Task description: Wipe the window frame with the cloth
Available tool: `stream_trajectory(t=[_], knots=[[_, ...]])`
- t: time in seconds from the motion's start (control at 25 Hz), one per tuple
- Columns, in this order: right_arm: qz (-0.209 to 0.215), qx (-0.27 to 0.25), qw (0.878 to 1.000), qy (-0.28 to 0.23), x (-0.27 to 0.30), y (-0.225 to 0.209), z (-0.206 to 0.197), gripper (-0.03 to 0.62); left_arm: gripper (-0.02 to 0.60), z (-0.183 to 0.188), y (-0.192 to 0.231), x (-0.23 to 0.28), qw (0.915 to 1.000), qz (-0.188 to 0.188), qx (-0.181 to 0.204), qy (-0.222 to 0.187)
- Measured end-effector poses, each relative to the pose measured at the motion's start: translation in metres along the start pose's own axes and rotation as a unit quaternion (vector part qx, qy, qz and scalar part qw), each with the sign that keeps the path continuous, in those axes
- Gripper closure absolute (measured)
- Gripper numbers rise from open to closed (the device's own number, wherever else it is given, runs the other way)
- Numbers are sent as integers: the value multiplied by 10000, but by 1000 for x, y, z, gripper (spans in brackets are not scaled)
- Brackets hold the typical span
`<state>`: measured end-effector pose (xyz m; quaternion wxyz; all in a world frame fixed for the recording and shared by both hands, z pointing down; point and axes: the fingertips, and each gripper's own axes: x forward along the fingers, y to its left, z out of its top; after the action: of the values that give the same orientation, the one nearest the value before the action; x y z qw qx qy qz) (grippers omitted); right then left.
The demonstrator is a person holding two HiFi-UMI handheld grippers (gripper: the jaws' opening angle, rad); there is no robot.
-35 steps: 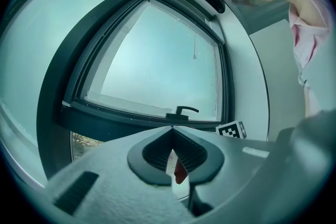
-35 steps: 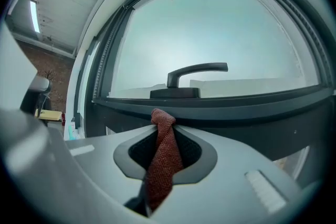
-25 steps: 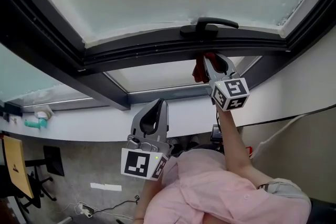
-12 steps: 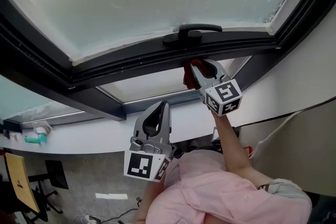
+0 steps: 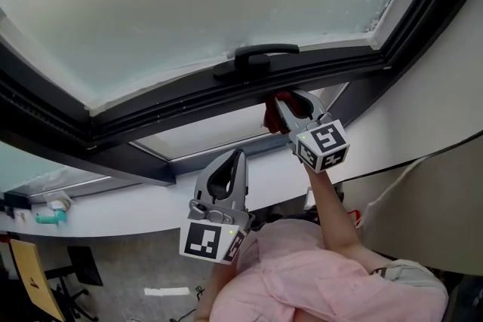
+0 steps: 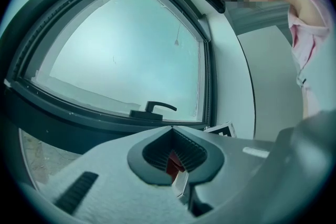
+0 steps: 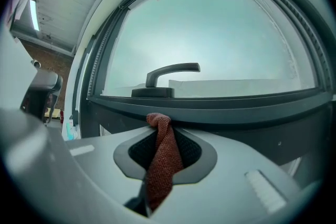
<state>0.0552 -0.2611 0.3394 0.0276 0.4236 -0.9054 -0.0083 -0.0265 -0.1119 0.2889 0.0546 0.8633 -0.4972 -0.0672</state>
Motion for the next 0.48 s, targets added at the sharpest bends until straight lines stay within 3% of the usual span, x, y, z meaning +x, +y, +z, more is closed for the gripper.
stream_trajectory(t=[0.2,0.48], knots=[[-121,19,9999,30,-7,-13,-1,536,584,-2,-6,10,9999,-124,-24,52],[40,-40,9999,133,-5,-19,0,536,584,5,-9,20,9998,-200,8,-13]])
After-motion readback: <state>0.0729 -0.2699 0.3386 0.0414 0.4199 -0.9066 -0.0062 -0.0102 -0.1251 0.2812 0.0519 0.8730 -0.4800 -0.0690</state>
